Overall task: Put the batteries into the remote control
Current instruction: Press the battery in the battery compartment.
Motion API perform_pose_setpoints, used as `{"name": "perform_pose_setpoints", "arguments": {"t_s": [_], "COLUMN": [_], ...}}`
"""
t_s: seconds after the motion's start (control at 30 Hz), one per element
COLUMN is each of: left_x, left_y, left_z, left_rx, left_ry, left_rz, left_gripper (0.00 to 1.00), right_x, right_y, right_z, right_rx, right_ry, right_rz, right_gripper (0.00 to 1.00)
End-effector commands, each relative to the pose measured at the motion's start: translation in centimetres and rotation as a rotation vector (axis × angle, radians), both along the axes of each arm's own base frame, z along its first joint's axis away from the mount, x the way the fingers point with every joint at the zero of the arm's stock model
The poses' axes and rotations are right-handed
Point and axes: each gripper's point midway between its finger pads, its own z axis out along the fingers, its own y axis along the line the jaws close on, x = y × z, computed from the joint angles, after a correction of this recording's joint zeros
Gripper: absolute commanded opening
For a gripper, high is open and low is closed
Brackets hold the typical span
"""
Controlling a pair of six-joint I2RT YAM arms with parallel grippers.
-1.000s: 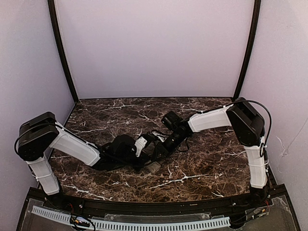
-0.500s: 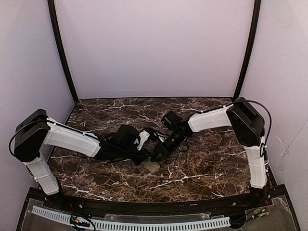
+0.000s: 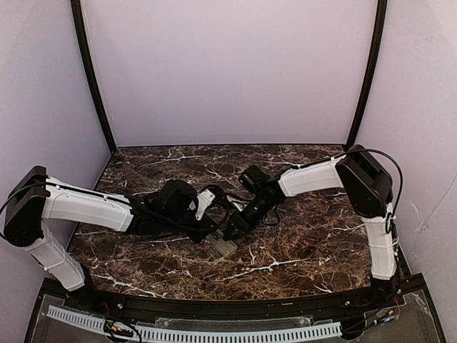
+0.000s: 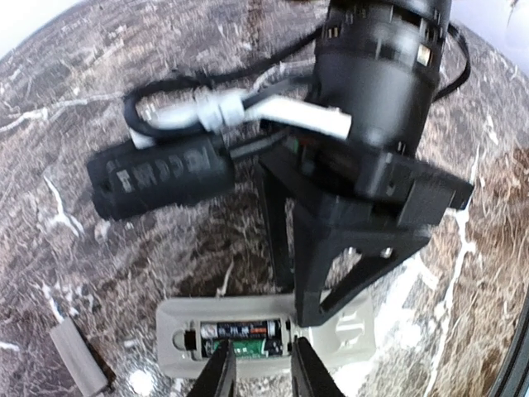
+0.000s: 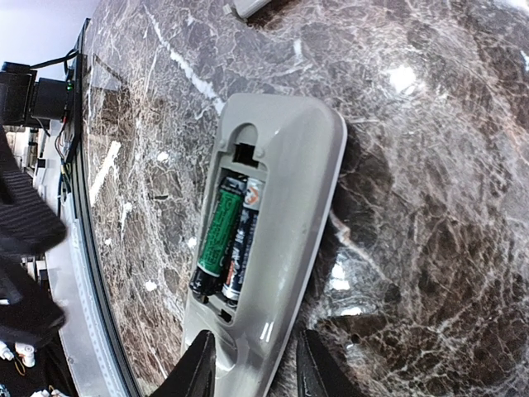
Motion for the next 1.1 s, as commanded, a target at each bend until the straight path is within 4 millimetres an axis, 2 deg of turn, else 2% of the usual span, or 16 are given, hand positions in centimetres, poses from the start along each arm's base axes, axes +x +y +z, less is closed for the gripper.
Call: {"name": "perform_pose_setpoints", "arguments": {"t_s": [0.0, 0.57, 0.77, 1.07], "left_x": [-1.7, -2.0, -1.8, -0.8], "left_y": [1.1, -0.1, -0.5, -0.2], "left_z": [-2.1, -4.2, -4.5, -4.1], "left_rx": [0.058, 0.115, 0.118, 0.138], "left_ry": [0.06, 0.067, 0.067, 0.031], "left_rz": [-0.048, -0.096, -0.1, -0.061], "left_gripper": [0.24, 0.23, 0.23, 0.23], "right_x": [-1.4, -2.1, -2.3, -2.6], "right_y": [-0.9, -1.6, -2.0, -1.9], "right_z": [-3.1, -4.6, -4.9, -4.5], "right_rx": [-0.112, -0.16, -0.174, -0.162], "right_ry": [0.023, 0.029, 0.03, 0.026], "right_rz": [-0.004, 0.0, 0.001, 0.009], "right_gripper": [0.33, 0.33, 0.33, 0.36]}}
